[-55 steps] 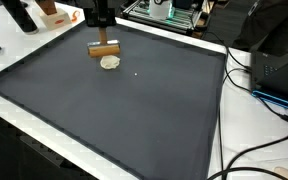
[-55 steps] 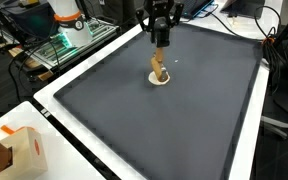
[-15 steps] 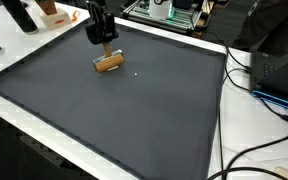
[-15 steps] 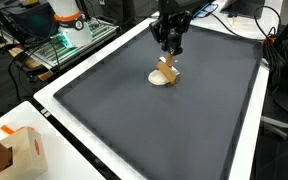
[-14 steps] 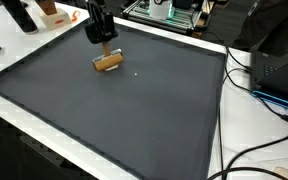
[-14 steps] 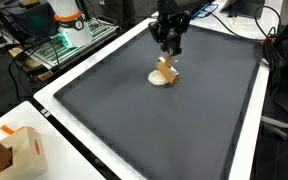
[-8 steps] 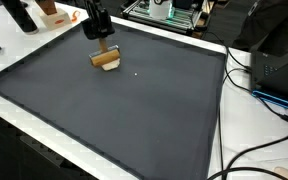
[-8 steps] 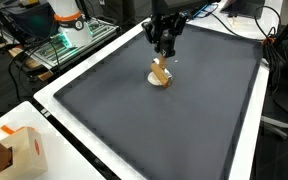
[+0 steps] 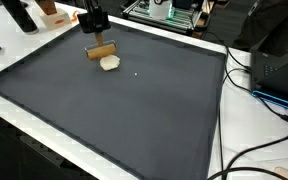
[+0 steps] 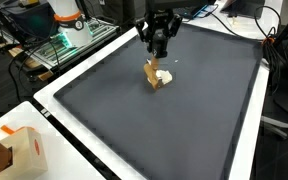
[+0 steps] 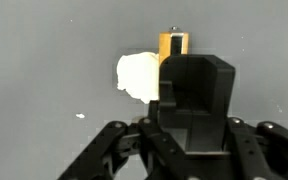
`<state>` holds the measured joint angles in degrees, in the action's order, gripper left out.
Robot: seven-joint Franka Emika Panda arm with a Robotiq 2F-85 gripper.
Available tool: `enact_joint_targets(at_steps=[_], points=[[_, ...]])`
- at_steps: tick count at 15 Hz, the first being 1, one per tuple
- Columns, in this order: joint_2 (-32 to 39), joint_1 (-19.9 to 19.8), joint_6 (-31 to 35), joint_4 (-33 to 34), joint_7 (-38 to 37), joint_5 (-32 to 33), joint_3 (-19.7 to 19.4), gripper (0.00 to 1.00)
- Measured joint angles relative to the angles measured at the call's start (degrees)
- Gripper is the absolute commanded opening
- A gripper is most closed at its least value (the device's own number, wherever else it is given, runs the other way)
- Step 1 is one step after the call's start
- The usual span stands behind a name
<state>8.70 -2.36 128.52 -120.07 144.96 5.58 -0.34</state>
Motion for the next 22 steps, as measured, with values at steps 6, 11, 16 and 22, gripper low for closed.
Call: enact_joint_targets(at_steps=[6, 11, 16, 22], points=[[-4.98, -0.09, -1.6, -0.15, -8.94, 0.42, -0.24, 0.24], [-9.3, 0.2, -5.93, 0.53, -27.44, 5.6, -0.16, 0.24], [-9.41, 1.5, -11.04, 2.35, -47.62, 13.5, 0.96, 0.24], [-5.85, 3.61, -19.29, 5.51, -69.84, 20.74, 2.42, 0.24]])
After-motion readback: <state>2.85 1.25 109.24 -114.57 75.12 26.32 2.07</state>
